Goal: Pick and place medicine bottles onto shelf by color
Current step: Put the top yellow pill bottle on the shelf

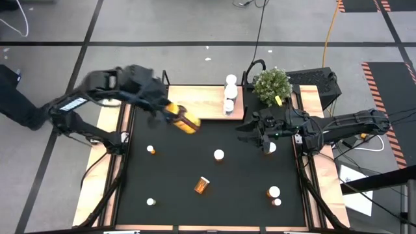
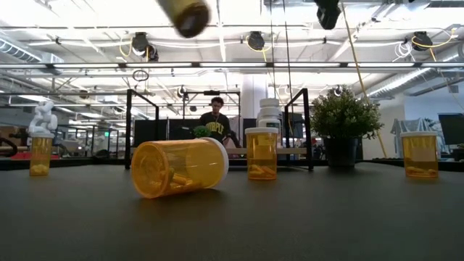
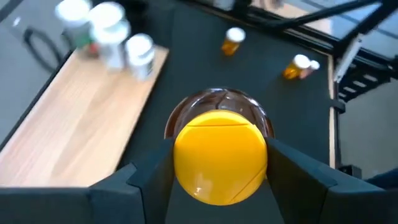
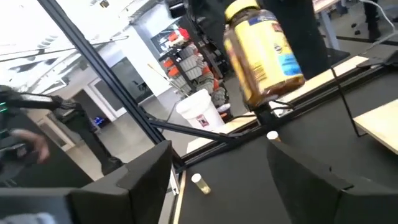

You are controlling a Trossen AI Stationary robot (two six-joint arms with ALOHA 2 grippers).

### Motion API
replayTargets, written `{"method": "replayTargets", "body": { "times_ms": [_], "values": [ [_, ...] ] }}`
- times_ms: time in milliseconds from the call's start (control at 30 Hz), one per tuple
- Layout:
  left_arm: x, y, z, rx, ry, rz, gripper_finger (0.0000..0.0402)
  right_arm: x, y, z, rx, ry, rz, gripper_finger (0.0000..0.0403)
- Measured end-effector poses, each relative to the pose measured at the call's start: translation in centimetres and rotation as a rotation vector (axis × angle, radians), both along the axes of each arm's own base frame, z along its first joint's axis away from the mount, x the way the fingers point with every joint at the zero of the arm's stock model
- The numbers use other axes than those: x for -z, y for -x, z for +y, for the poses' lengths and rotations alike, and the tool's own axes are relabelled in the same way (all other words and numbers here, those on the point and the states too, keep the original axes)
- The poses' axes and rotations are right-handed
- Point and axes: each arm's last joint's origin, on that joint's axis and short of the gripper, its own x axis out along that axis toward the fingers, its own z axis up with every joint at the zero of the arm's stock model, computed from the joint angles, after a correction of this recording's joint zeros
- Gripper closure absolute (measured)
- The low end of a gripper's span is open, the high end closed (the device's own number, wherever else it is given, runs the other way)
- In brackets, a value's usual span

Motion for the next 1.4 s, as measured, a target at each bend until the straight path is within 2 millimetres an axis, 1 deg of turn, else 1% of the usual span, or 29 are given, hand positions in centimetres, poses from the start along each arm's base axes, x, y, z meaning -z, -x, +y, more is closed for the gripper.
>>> {"method": "replayTargets", "body": {
  "times_ms": [133,267,433,633,767,900,1033,1100,1200,1400],
  "values": [
    [1.6,-3.9,-1.5,0.152,-0.067,0.022,0.0177,-0.5,-0.6,-0.5,-0.022,0.002,-0.003,0.0123],
    [4.1,-7.1,-2.4,0.249,-0.101,0.127,0.0177,-0.6,-1.0,-1.1,-0.01,0.002,0.006,0.012],
    [7.6,-10.0,-3.3,0.385,-0.178,0.288,0.0176,-0.1,-1.0,-1.1,-0.007,0.027,0.053,0.012],
    [11.5,-12.7,-3.7,0.536,-0.32,0.457,0.0176,1.5,-1.4,-1.1,-0.007,0.029,0.189,0.012],
    [13.7,-14.3,-3.7,0.656,-0.386,0.501,0.0176,2.1,-1.6,-1.1,-0.008,0.029,0.239,0.012],
    [15.7,-15.7,-3.8,0.816,-0.462,0.529,0.0176,2.4,-1.6,-1.2,-0.006,0.053,0.265,0.012],
    [17.3,-16.6,-4.1,0.98,-0.54,0.539,0.0176,3.1,-1.4,-1.2,0.014,0.063,0.337,0.012],
    [17.9,-17.0,-4.3,1.033,-0.562,0.543,0.0176,3.3,-1.3,-1.2,0.013,0.06,0.363,0.012],
    [18.4,-17.3,-4.6,1.072,-0.578,0.542,0.0176,3.5,-1.2,-1.2,0.015,0.054,0.387,0.012],
    [18.2,-17.6,-5.0,1.086,-0.611,0.502,0.0176,3.6,-1.1,-1.2,0.017,0.054,0.397,0.012]
  ]
}}
